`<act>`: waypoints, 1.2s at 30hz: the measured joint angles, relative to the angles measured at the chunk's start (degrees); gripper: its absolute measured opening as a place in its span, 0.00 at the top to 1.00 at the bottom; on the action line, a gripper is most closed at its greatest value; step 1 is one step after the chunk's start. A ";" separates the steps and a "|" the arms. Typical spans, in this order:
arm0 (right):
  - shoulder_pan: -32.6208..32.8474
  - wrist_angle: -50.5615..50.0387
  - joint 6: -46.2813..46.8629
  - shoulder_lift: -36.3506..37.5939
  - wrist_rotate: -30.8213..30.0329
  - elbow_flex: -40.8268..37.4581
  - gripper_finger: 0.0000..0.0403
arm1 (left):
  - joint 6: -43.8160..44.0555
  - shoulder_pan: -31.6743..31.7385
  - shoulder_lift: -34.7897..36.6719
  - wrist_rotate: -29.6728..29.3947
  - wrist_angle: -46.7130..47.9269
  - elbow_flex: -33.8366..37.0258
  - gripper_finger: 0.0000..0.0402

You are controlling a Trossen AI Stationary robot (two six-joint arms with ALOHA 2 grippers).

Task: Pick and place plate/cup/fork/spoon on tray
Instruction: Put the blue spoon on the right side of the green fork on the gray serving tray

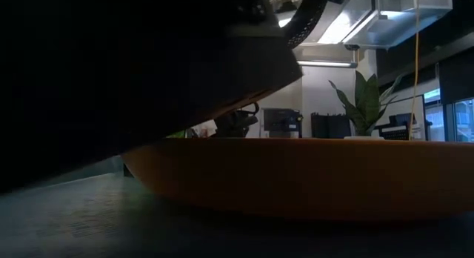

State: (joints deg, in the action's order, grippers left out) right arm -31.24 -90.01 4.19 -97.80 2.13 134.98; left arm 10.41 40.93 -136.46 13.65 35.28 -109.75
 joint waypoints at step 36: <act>-0.11 0.05 6.97 0.03 -4.02 -7.77 0.98 | -8.49 -4.40 22.05 -0.61 23.86 -0.07 1.00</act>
State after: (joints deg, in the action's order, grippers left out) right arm -31.35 -89.96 11.15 -97.77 -1.89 127.20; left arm 1.92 36.53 -114.41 13.04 59.14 -109.82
